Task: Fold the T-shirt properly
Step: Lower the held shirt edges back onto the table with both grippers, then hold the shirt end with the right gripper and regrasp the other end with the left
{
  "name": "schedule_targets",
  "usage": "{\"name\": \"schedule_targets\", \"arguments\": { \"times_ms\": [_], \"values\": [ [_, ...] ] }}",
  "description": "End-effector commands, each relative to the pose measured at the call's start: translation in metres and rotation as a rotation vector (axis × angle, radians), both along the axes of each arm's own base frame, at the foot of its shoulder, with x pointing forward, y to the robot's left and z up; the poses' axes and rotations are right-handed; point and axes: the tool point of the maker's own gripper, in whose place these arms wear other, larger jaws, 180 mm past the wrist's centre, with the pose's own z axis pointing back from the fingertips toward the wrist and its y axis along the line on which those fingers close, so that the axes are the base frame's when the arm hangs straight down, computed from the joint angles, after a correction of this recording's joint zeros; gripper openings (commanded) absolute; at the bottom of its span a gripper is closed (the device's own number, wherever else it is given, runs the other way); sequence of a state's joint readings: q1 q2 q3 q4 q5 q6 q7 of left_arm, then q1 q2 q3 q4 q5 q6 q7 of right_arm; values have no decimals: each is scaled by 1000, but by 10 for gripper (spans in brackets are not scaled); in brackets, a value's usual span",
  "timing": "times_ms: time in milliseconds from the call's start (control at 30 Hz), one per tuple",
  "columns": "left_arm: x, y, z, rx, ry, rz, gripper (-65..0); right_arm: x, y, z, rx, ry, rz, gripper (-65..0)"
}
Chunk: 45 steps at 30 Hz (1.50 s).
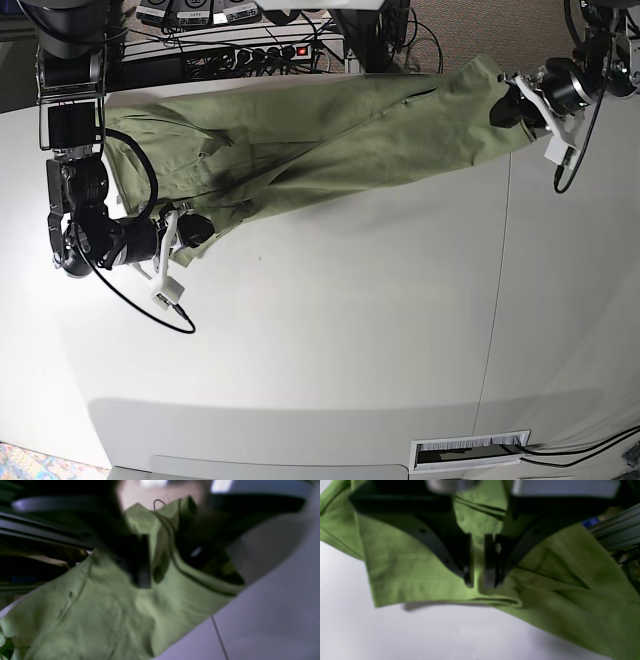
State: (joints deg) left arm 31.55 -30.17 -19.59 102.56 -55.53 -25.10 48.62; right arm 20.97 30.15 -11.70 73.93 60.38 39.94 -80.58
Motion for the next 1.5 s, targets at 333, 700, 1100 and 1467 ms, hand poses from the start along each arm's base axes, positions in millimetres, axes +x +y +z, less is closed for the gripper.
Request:
{"name": "schedule_targets", "arguments": {
  "times_ms": [333,700,1100,1467],
  "values": [
    [47,1,33,15,-190,-50,-650,-25,3,-14,48,54,-7,-569],
    [34,5,19,78,-77,-112,-494,-28,3,-17,48,63,-7,-569],
    [33,59,12,341,-5,-136,-401,-28,3,-17,48,63,-7,-569],
    [20,61,-12,128,74,-37,-401,-28,3,-17,49,63,-7,-569]
  ]
}}
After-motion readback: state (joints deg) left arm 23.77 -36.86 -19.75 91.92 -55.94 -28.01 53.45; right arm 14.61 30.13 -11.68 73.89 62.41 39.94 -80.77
